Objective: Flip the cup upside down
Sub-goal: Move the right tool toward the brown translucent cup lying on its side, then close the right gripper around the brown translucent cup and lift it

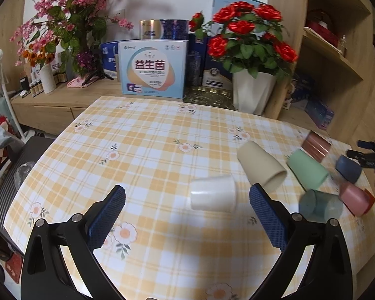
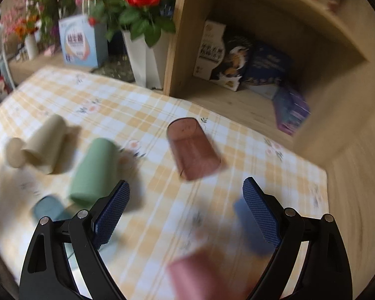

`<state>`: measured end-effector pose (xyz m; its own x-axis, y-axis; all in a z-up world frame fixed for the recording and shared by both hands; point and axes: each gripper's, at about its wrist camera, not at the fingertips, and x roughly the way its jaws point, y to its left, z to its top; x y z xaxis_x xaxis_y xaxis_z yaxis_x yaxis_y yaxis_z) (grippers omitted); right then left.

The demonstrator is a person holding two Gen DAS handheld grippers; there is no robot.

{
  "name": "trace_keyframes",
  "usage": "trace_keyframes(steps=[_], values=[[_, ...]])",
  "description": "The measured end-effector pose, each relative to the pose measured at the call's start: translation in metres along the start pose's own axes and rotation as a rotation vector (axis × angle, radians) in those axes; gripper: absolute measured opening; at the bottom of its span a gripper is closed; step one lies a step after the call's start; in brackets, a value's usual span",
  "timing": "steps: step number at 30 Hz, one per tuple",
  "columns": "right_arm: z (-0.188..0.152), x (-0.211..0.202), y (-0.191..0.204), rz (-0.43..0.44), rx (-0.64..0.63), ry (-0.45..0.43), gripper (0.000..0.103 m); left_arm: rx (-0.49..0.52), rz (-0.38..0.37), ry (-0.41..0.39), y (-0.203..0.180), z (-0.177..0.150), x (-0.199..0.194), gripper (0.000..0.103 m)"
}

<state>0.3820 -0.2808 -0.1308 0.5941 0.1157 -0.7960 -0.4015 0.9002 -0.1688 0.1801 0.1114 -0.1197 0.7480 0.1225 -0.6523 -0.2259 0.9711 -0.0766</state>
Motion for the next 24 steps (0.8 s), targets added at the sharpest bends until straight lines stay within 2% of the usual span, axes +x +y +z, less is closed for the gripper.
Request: trace_keyframes(steps=[5,11,16,17,18,19,24], values=[[0.037,0.072,0.000,-0.011,-0.023,0.110,0.088,-0.036,0.032,0.029,0.018,0.000,0.016,0.097],[0.060,0.130,0.008,-0.019,-0.057,0.237,0.088,-0.052,0.065,0.058,0.039,-0.004,0.030,0.097],[0.061,0.153,0.004,-0.030,0.011,0.328,0.088,-0.076,0.063,0.075,0.047,-0.008,0.038,0.097],[0.060,0.156,0.002,-0.021,0.032,0.349,0.086,-0.076,0.061,0.077,0.047,-0.009,0.039,0.097],[0.059,0.158,0.000,-0.017,0.046,0.362,0.078,-0.076,0.057,0.079,0.046,-0.010,0.039,0.097],[0.057,0.159,-0.003,-0.008,0.072,0.377,0.074,-0.076,0.054,0.079,0.046,-0.010,0.039,0.097],[0.050,0.148,-0.012,0.011,0.162,0.380,0.068,-0.085,0.036,0.074,0.046,-0.011,0.037,0.097]])
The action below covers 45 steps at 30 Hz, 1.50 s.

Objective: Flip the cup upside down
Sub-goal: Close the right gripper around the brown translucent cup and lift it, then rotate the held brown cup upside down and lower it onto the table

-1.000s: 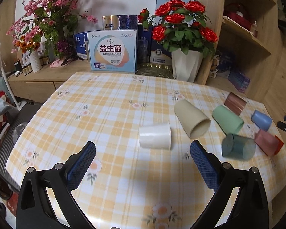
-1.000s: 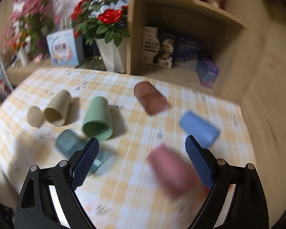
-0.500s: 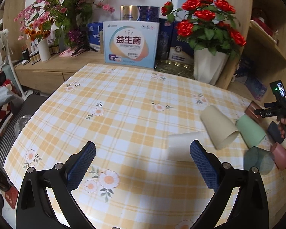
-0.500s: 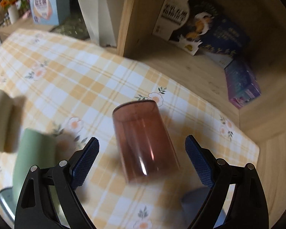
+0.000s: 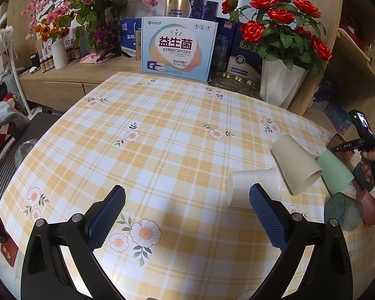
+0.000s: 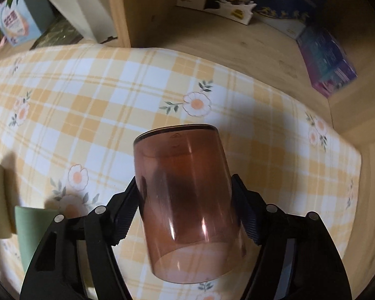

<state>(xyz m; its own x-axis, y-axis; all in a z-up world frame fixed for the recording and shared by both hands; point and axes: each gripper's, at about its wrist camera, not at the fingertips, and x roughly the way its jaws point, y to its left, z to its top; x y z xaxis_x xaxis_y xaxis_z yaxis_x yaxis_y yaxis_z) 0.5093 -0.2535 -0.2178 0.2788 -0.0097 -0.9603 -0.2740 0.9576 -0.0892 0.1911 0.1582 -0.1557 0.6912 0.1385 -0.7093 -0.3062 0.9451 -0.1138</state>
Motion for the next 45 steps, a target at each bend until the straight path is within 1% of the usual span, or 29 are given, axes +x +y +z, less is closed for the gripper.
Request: trace_keyframes(steps=[6,9,10,12,14,18,20,23,25,27,31,36,39,43,45], values=[[-0.025,-0.041,-0.009,0.055,0.099,-0.081,0.067,-0.008,-0.036,-0.022,-0.003,-0.002,-0.013,0.097],[-0.042,-0.069,-0.011,0.074,0.116,-0.130,0.067,-0.008,-0.059,-0.034,-0.004,-0.005,-0.022,0.097],[-0.054,-0.084,-0.010,0.089,0.130,-0.158,0.067,-0.007,-0.064,-0.036,-0.005,-0.006,-0.024,0.097],[-0.068,-0.101,-0.006,0.102,0.143,-0.177,0.067,-0.005,-0.077,-0.034,-0.005,-0.010,-0.027,0.097],[-0.089,-0.121,0.003,0.111,0.158,-0.190,0.067,0.007,-0.093,-0.023,-0.007,-0.014,-0.031,0.097],[-0.135,-0.156,0.025,0.185,0.184,-0.223,0.067,0.055,-0.108,-0.028,-0.014,-0.021,-0.042,0.097],[-0.161,-0.171,0.043,0.221,0.181,-0.229,0.067,0.076,-0.125,-0.026,-0.017,-0.026,-0.049,0.097],[-0.196,-0.184,0.075,0.275,0.170,-0.215,0.067,0.088,-0.138,-0.029,-0.017,-0.033,-0.058,0.097],[-0.213,-0.186,0.097,0.314,0.154,-0.208,0.067,0.087,-0.143,-0.031,-0.014,-0.038,-0.064,0.097],[-0.226,-0.184,0.119,0.334,0.143,-0.205,0.067,0.080,-0.142,-0.034,-0.012,-0.041,-0.069,0.097],[-0.244,-0.157,0.160,0.371,0.188,-0.179,0.067,0.064,-0.136,-0.034,-0.004,-0.045,-0.077,0.097],[-0.250,-0.125,0.198,0.398,0.239,-0.139,0.067,0.079,-0.123,-0.038,0.000,-0.046,-0.086,0.097],[-0.249,-0.110,0.217,0.408,0.257,-0.121,0.067,0.070,-0.112,-0.035,0.005,-0.047,-0.087,0.097],[-0.249,-0.101,0.234,0.402,0.240,-0.116,0.067,0.046,-0.095,-0.036,0.010,-0.046,-0.087,0.097],[-0.249,-0.097,0.236,0.405,0.242,-0.107,0.067,0.045,-0.093,-0.029,0.010,-0.047,-0.085,0.097]])
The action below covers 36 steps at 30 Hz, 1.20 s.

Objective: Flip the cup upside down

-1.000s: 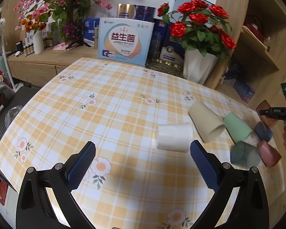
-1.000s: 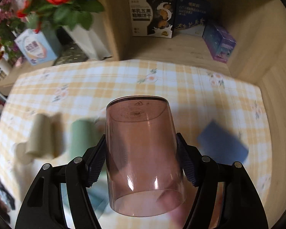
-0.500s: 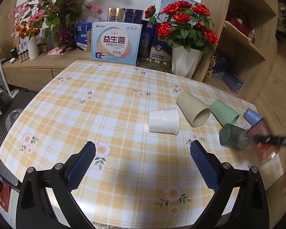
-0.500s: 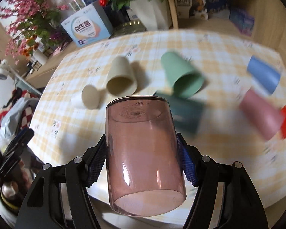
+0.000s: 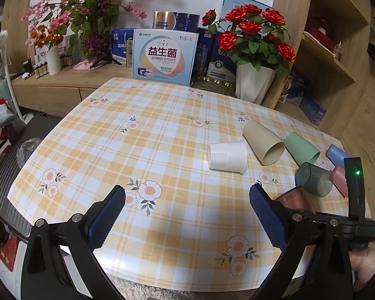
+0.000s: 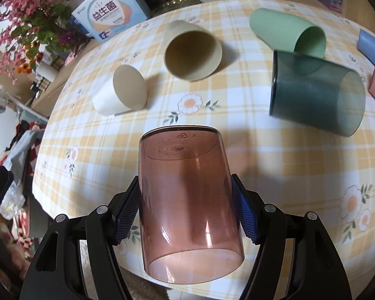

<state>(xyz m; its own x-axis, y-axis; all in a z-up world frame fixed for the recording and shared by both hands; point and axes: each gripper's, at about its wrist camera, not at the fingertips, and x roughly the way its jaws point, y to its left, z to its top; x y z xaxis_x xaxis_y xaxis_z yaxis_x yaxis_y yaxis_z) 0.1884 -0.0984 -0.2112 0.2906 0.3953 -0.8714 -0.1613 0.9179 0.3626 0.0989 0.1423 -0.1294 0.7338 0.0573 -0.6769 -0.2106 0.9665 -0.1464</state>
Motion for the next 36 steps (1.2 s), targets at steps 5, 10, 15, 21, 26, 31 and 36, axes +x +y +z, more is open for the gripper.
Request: trace_keyframes(steps=[5,10,15,21,26,31,36], values=[[-0.003,0.007,-0.004,0.010,0.002,0.009,0.068,0.009,0.003,0.014,-0.005,-0.001,0.005,0.097],[-0.003,0.007,-0.007,0.030,0.001,0.030,0.068,-0.001,0.013,0.023,-0.010,-0.001,0.006,0.097],[-0.005,-0.007,-0.001,0.065,-0.081,-0.022,0.070,0.009,0.006,0.034,-0.018,-0.001,0.006,0.097],[-0.006,-0.035,-0.008,0.095,-0.096,-0.106,0.077,0.030,-0.021,0.055,-0.031,-0.001,0.007,0.097],[-0.014,-0.065,-0.023,0.079,-0.140,-0.224,0.088,0.050,-0.029,0.078,-0.043,-0.004,0.010,0.097],[-0.017,-0.085,-0.050,0.043,-0.091,-0.278,0.088,0.018,-0.081,0.147,-0.052,-0.005,0.021,0.088],[-0.019,-0.099,-0.082,-0.040,-0.034,-0.315,0.088,0.010,-0.141,0.217,-0.074,-0.004,0.033,0.084]])
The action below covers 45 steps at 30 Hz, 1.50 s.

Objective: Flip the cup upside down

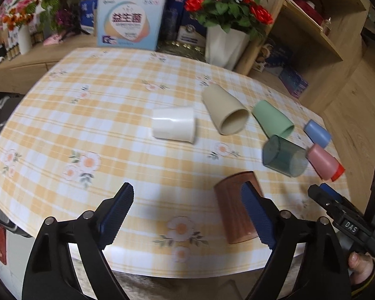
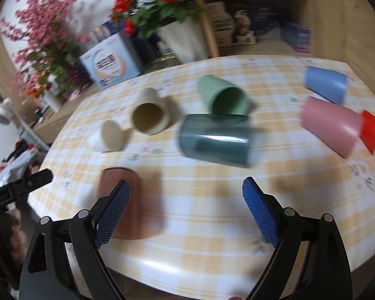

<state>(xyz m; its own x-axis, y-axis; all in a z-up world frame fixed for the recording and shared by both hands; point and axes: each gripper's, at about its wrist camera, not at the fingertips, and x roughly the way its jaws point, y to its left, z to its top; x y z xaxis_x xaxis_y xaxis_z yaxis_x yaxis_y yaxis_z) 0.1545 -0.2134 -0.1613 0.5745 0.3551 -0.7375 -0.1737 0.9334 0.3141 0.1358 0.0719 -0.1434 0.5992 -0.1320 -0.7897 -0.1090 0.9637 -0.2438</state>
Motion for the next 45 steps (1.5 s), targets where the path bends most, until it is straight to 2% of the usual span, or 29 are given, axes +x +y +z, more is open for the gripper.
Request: trace_keyframes(steps=[3,8,12,16,21,30,35,39,41,45], values=[[-0.003,-0.004,-0.023,-0.039,0.056,-0.003,0.088,0.000,-0.030,0.037,-0.014,0.002,0.008,0.084],[-0.007,-0.009,-0.052,-0.083,0.103,-0.004,0.088,-0.041,-0.081,0.157,-0.037,0.008,0.038,0.084],[-0.008,-0.013,-0.064,-0.139,0.101,-0.011,0.088,-0.078,-0.081,0.237,-0.047,0.013,0.064,0.084],[-0.011,-0.015,-0.074,-0.135,0.122,-0.006,0.088,-0.166,-0.072,0.357,-0.045,0.019,0.097,0.084],[-0.010,-0.018,-0.081,-0.134,0.147,-0.016,0.088,-0.154,-0.023,0.435,-0.049,0.025,0.119,0.084],[-0.012,-0.015,-0.086,-0.135,0.164,-0.006,0.088,-0.145,-0.001,0.474,-0.056,0.026,0.137,0.080],[-0.012,-0.013,-0.085,-0.134,0.163,0.002,0.088,-0.148,0.001,0.476,-0.053,0.024,0.141,0.065],[-0.012,-0.014,-0.085,-0.138,0.167,0.004,0.088,-0.128,-0.019,0.475,-0.052,0.018,0.136,0.064],[-0.012,-0.014,-0.086,-0.139,0.174,0.002,0.088,-0.129,-0.040,0.452,-0.048,0.014,0.128,0.064],[-0.013,-0.015,-0.087,-0.139,0.181,0.003,0.088,-0.074,-0.083,0.317,-0.042,0.011,0.096,0.063]])
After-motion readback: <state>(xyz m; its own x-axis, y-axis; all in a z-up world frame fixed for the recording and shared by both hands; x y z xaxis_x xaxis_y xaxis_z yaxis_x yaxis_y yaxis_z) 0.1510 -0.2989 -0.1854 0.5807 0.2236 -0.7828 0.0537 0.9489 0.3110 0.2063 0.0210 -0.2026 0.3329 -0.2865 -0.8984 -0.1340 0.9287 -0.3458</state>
